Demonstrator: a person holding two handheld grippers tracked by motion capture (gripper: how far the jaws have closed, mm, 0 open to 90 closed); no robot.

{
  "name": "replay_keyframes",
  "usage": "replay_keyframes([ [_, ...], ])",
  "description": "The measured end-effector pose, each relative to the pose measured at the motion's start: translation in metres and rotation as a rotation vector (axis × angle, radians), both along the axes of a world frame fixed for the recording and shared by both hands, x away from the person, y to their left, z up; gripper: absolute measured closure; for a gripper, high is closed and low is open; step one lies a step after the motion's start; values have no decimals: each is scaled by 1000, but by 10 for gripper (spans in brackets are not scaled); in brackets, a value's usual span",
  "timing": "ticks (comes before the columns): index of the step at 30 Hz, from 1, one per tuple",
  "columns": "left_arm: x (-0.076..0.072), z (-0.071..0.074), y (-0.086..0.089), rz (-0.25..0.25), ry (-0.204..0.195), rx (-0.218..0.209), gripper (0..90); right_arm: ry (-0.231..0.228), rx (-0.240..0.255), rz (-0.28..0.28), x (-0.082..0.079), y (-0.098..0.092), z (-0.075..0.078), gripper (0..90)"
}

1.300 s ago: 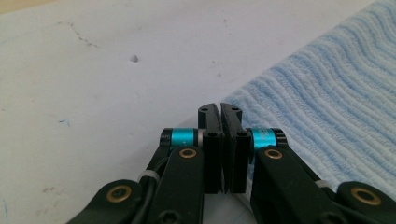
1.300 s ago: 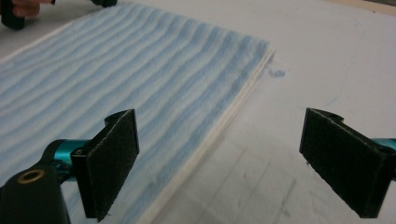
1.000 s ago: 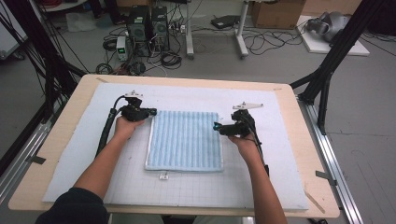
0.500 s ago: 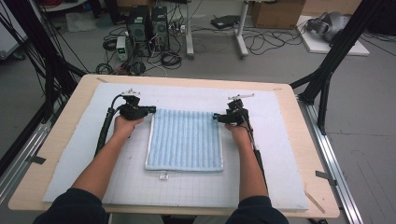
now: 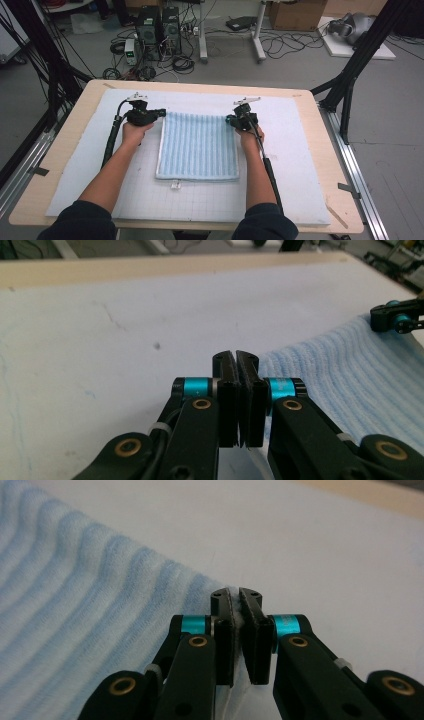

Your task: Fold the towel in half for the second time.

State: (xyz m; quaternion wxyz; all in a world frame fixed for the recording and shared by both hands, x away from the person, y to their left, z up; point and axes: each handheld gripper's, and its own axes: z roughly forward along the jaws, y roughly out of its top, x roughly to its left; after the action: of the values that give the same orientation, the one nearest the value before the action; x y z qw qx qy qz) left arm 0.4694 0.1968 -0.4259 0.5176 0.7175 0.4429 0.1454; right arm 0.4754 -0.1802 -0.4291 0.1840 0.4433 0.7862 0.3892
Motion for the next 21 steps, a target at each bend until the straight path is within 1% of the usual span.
replay_keyframes([
  [1,-1,2,1,-6,-9,-18,874,-9,13,-3,-1,0,2,847],
  [4,-4,6,4,-26,-12,-26,874,-32,28,8,-5,-2,7,846],
  [6,-6,8,6,-39,-15,-38,874,-49,53,16,-8,-5,10,846],
  [7,-8,10,7,-47,-15,-39,873,-48,66,19,-10,-6,12,847],
  [8,-9,12,7,-56,-18,-31,873,-53,78,28,-12,-7,13,846],
  [9,-12,13,8,-58,-31,-29,873,-56,88,36,-15,-8,14,846],
  [10,-15,14,8,-60,-42,-37,873,-59,102,43,-18,-9,16,846],
  [12,-19,17,11,-64,-47,-44,874,-70,133,58,-23,-12,19,846],
  [14,-25,17,12,-73,-51,-59,873,-72,159,74,-28,-15,22,846],
  [15,-29,17,13,-82,-57,-57,873,-77,159,82,-31,-15,24,846],
  [16,-33,18,13,-97,-46,-56,873,-80,160,92,-35,-16,25,846],
  [18,-43,18,13,-110,-73,-83,873,-87,159,112,-43,-17,26,846],
  [21,-58,18,14,-125,-97,-94,873,-107,173,128,-55,-20,27,846],
])
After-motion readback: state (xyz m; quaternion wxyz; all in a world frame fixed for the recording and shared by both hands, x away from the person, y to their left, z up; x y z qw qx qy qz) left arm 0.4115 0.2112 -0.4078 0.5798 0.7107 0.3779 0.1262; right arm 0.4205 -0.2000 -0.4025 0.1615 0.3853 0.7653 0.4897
